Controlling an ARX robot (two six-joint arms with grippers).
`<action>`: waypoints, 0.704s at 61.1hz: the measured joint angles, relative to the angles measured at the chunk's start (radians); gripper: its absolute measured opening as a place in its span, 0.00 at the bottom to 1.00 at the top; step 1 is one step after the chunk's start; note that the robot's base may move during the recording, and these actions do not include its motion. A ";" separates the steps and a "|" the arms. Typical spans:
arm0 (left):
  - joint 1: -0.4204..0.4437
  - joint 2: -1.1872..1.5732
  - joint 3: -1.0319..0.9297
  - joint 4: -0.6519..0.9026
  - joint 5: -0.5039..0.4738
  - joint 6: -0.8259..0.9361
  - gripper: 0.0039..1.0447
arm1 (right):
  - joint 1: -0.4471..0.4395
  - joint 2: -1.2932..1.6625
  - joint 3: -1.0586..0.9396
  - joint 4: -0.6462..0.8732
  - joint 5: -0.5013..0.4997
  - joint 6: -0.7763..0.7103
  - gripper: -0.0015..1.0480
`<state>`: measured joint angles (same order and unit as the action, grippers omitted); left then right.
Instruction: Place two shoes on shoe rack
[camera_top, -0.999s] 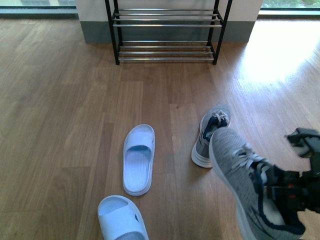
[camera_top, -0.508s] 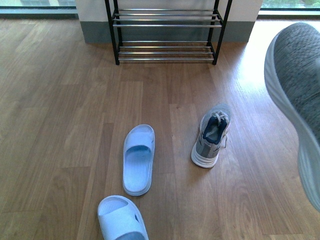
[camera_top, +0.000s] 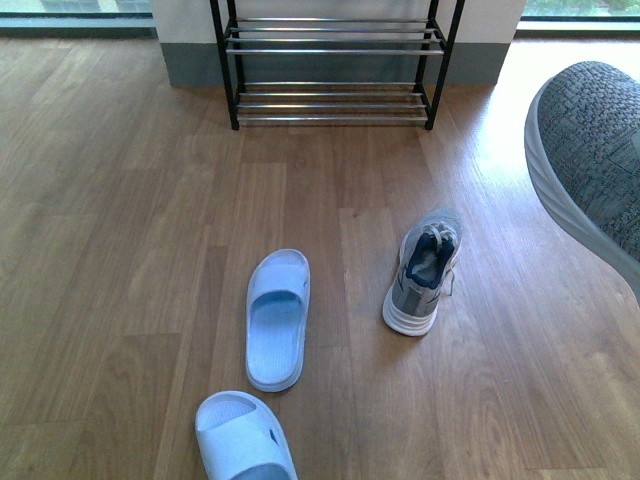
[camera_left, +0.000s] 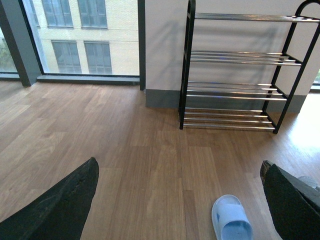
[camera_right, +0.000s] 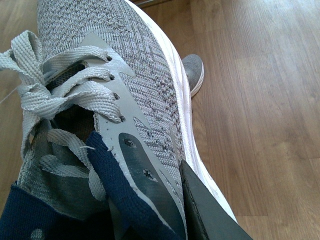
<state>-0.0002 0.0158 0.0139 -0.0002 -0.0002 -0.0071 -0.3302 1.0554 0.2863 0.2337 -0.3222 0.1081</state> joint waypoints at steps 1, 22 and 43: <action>0.000 0.000 0.000 0.000 0.000 0.000 0.91 | 0.000 0.000 0.000 0.000 0.000 0.000 0.01; 0.000 0.000 0.000 0.000 -0.001 0.000 0.91 | 0.001 -0.001 -0.001 0.000 -0.004 -0.001 0.01; 0.000 0.000 0.000 0.000 0.000 0.000 0.91 | 0.001 -0.002 -0.001 0.000 -0.004 -0.001 0.01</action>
<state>-0.0002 0.0158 0.0139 -0.0006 -0.0006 -0.0074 -0.3294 1.0538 0.2855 0.2337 -0.3260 0.1074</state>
